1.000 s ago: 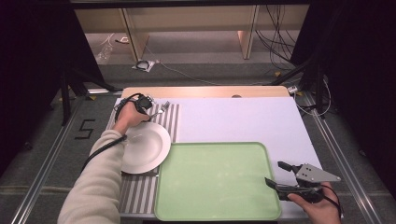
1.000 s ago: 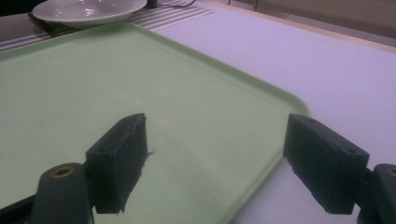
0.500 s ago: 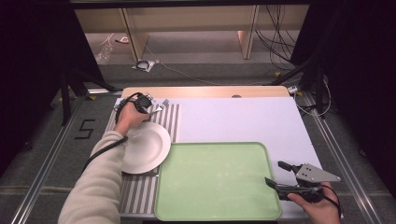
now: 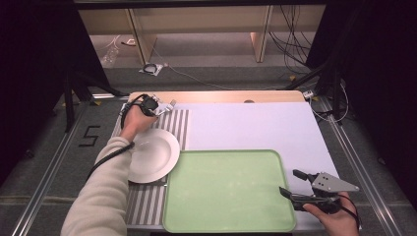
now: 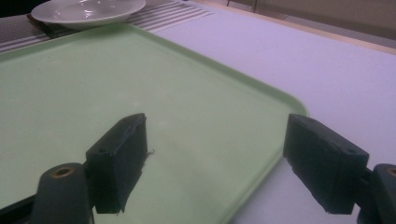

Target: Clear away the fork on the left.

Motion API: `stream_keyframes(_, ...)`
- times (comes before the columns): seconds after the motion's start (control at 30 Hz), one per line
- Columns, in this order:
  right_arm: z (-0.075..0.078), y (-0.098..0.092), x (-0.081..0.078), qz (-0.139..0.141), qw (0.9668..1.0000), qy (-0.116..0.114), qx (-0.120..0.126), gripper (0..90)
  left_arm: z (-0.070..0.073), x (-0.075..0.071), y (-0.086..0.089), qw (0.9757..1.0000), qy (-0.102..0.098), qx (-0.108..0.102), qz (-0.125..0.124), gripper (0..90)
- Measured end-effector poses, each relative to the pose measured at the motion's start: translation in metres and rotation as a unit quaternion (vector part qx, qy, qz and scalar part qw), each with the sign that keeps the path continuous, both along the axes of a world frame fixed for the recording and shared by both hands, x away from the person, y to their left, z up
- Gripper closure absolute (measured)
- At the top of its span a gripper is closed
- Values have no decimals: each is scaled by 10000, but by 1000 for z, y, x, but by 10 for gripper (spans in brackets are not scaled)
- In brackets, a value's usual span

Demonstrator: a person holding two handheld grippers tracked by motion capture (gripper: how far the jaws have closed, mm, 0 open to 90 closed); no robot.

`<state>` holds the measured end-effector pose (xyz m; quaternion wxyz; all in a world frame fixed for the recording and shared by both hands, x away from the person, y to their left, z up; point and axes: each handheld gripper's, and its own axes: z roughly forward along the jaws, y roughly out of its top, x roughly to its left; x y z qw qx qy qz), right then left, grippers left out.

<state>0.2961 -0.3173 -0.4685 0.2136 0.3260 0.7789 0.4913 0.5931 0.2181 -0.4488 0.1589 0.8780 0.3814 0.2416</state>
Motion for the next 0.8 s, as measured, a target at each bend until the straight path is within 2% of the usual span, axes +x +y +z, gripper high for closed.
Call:
stream_keyframes(0.17, 0, 0, 0, -5, 10000, 3, -1, 229, 10, -1, 1, 9999, -141, -74, 48, 774)
stream_keyframes(0.3, 0, 0, 0, -2, 10000, -4, -5, 229, 15, -5, -1, 9998, -167, -112, 68, 774)
stream_keyframes(0.43, 1, 0, 0, -17, 10000, -5, 0, 229, 18, -10, -2, 9991, -212, -316, 168, 774)
stream_keyframes(0.8, 1, 0, 0, -15, 10000, -28, 3, 230, 29, -43, -9, 9971, -435, -598, 187, 774)
